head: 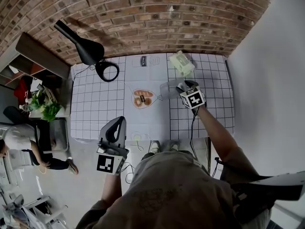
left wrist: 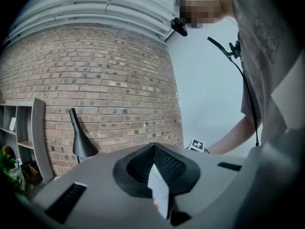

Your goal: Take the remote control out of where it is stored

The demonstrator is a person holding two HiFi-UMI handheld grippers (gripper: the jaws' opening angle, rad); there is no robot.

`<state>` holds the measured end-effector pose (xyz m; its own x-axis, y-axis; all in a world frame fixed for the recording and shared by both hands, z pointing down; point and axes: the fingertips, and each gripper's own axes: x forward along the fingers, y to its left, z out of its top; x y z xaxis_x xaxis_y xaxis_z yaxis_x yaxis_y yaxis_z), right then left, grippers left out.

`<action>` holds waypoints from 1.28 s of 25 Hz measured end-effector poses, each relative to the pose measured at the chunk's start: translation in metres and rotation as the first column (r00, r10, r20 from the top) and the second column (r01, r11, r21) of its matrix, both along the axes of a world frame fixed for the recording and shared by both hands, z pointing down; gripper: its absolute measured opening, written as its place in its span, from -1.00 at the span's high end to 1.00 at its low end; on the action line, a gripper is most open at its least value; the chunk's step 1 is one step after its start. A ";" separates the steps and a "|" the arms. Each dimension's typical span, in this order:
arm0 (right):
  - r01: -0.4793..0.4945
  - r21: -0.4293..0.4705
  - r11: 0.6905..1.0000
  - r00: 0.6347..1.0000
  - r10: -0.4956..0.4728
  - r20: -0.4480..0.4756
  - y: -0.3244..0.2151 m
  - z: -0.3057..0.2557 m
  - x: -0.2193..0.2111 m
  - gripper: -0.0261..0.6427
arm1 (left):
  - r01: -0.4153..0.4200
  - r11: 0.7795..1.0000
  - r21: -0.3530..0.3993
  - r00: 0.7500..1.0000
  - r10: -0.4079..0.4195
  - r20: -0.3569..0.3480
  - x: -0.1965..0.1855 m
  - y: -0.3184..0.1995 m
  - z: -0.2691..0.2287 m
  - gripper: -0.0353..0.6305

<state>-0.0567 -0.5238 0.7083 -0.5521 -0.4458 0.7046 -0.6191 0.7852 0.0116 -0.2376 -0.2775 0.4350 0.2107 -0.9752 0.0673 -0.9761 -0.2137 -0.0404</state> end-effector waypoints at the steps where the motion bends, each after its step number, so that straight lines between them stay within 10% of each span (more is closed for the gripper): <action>1: -0.006 -0.016 1.000 1.000 0.006 -0.005 -0.002 0.004 0.000 0.25 | 0.001 1.000 -0.004 1.000 -0.001 0.000 -0.001 0.000 0.001 0.88; 32: -0.142 -0.225 0.964 0.985 0.114 -0.133 -0.013 0.046 0.005 0.67 | 0.031 0.999 -0.039 0.999 -0.031 -0.018 -0.021 -0.002 0.016 0.88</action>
<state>-0.0518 -0.5368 0.7542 -0.4084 -0.3232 0.8537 -0.7195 0.6895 -0.0832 -0.2586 -0.2797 0.4514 0.1820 -0.9780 0.1018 -0.9827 -0.1844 -0.0145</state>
